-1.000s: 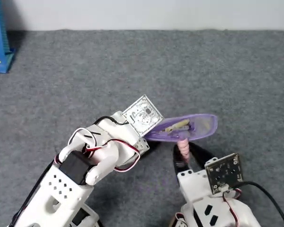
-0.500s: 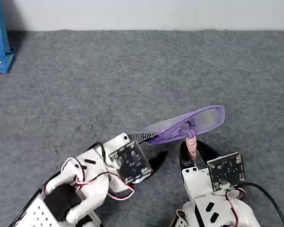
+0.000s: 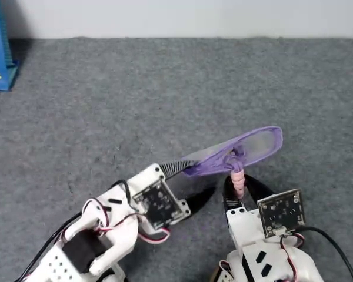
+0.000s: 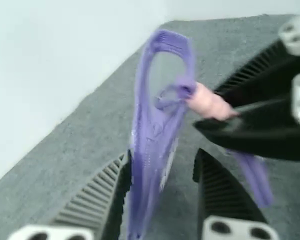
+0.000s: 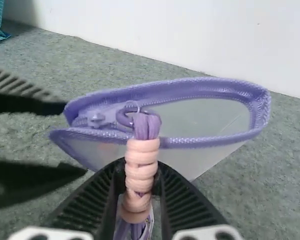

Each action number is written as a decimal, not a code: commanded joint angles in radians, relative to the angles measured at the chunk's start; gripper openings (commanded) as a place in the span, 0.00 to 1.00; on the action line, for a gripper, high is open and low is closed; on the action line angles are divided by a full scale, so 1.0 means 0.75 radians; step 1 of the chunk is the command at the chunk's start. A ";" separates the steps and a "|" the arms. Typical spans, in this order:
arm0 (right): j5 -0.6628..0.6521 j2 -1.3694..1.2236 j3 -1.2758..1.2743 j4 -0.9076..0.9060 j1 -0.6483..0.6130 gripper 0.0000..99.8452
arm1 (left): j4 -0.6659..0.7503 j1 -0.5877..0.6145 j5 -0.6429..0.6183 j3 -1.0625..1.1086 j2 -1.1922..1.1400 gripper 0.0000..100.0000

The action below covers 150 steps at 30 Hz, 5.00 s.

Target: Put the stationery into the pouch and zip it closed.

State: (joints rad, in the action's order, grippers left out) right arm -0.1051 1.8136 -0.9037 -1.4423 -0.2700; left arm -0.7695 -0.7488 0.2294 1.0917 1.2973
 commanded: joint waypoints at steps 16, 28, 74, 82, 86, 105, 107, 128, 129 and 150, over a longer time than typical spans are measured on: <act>-0.012 0.001 0.068 -0.009 0.024 0.01 | -0.014 0.045 0.008 -0.140 -0.147 0.02; -0.033 -0.013 0.061 0.095 0.114 0.01 | -0.243 -0.047 0.008 -0.132 0.053 0.01; -0.182 -0.005 -0.176 0.261 0.422 0.18 | -0.554 0.401 -0.254 -0.028 0.653 0.20; -0.113 -0.013 -0.129 0.161 0.257 0.18 | -0.248 0.867 -0.340 0.105 0.651 0.39; -0.074 -0.013 -0.129 0.157 0.218 0.19 | -0.172 0.986 -0.301 0.118 0.651 0.39; 0.129 -0.001 -0.127 0.179 -0.478 0.19 | -0.100 1.207 -0.303 0.202 0.653 0.37; 0.133 -0.001 -0.127 0.222 -0.588 0.19 | -0.104 1.207 -0.305 0.226 0.655 0.37; 0.274 -0.001 -0.137 0.228 -0.660 0.30 | -0.115 1.311 -0.381 0.314 0.659 0.37; 0.274 -0.001 -0.139 0.224 -0.627 0.28 | -0.135 1.324 -0.381 0.298 0.659 0.37; 0.176 -0.001 -0.837 0.686 0.044 0.03 | -0.411 0.982 -0.368 0.506 0.661 0.02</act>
State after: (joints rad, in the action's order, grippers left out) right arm 0.0361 1.8029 -1.4546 -1.0127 -0.2885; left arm -1.0764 0.0460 -0.0468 1.4369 1.7822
